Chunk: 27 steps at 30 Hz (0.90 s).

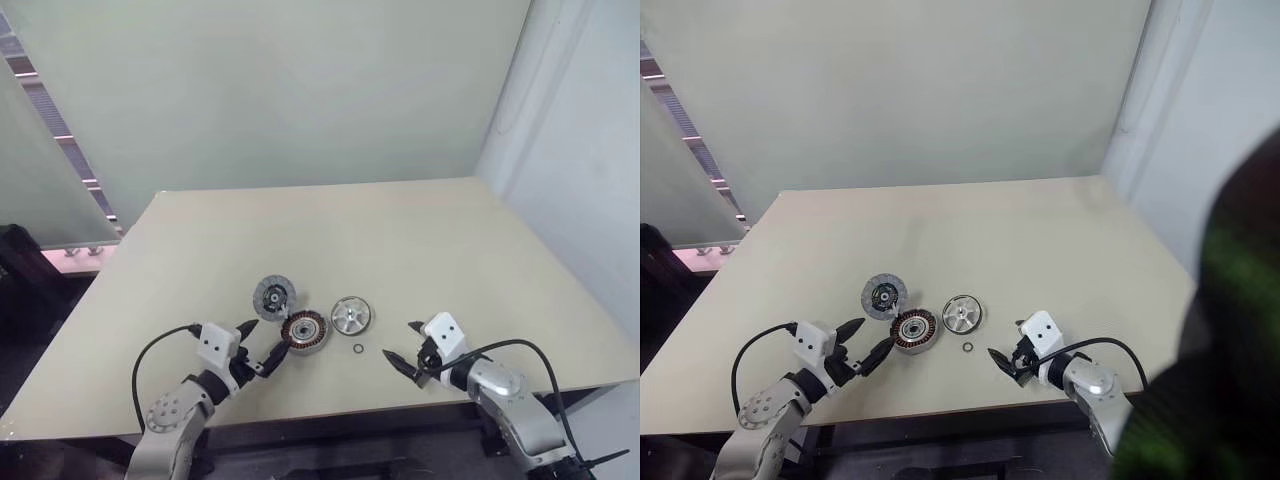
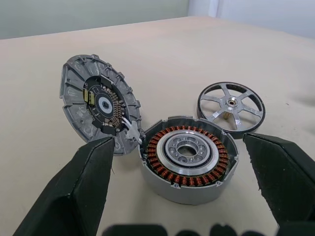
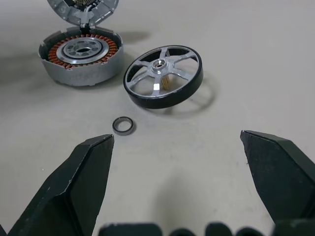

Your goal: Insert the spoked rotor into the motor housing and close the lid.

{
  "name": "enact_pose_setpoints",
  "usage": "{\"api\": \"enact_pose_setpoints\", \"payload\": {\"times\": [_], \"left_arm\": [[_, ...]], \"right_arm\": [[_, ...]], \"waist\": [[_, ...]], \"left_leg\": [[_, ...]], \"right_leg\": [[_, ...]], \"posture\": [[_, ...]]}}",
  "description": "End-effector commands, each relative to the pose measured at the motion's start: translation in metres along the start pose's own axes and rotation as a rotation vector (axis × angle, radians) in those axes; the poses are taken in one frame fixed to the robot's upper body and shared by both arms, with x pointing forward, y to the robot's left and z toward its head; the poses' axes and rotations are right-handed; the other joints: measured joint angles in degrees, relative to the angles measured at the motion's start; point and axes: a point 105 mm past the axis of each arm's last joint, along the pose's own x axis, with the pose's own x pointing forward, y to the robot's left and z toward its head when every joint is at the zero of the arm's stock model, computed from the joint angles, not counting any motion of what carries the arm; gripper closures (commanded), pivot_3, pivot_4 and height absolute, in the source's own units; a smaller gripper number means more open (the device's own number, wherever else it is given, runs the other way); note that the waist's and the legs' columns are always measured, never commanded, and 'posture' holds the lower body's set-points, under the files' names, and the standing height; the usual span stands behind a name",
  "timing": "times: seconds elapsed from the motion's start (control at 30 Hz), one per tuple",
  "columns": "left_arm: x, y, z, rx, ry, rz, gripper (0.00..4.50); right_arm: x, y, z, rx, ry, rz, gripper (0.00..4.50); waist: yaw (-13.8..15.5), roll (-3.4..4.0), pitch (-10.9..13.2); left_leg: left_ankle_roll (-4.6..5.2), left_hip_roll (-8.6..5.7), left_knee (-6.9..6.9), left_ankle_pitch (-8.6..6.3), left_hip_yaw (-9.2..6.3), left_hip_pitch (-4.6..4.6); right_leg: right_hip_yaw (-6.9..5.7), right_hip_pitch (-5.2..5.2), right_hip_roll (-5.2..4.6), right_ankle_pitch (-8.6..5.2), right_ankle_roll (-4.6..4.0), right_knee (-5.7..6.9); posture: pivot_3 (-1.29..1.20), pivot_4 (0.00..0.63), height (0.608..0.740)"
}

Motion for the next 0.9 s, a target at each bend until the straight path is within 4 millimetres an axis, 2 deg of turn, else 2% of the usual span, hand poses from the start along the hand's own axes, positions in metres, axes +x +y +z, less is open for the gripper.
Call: {"api": "enact_pose_setpoints", "payload": {"times": [0.03, 0.3, 0.5, 0.7, 0.9], "left_arm": [[0.001, -0.002, 0.017, 0.032, -0.054, -0.016, 0.03], [0.002, -0.003, 0.014, 0.026, -0.051, -0.015, 0.03], [0.007, -0.010, 0.013, 0.021, -0.040, -0.062, 0.03], [0.008, -0.012, 0.009, 0.031, 0.001, -0.115, 0.03], [0.009, -0.022, 0.002, 0.033, 0.051, -0.198, 0.03]], "right_arm": [[0.000, -0.003, 0.019, -0.036, -0.059, -0.001, 0.00], [0.001, -0.004, 0.024, -0.028, -0.078, -0.015, 0.00], [-0.002, -0.010, 0.023, 0.055, -0.050, -0.065, 0.00], [0.005, 0.001, 0.031, 0.124, -0.015, -0.040, 0.00], [0.021, 0.013, 0.031, 0.088, 0.049, -0.038, 0.00]], "waist": [[0.0, 0.00, 0.0], [0.0, 0.00, 0.0], [0.0, 0.00, 0.0], [0.0, 0.01, 0.0], [0.0, 0.01, 0.0]], "left_leg": [[0.00, 0.00, 0.00, 0.00, 0.00, 0.00], [0.00, 0.00, 0.00, 0.00, 0.00, 0.00], [0.00, 0.00, 0.01, 0.00, 0.00, 0.00], [0.00, 0.02, 0.01, 0.00, -0.01, 0.00], [0.00, 0.03, 0.02, 0.00, 0.00, 0.00]], "right_leg": [[0.00, 0.00, 0.00, 0.00, 0.00, 0.00], [0.00, 0.00, 0.00, 0.00, 0.00, 0.00], [0.00, 0.00, 0.00, 0.00, 0.00, 0.00], [-0.01, -0.02, 0.02, 0.00, 0.00, 0.02], [-0.01, -0.02, 0.02, 0.00, 0.00, 0.02]], "posture": [[0.00, 0.000, 0.740], [0.00, 0.000, 0.740], [0.00, 0.000, 0.740], [0.00, 0.000, 0.740], [0.00, 0.000, 0.740]]}}
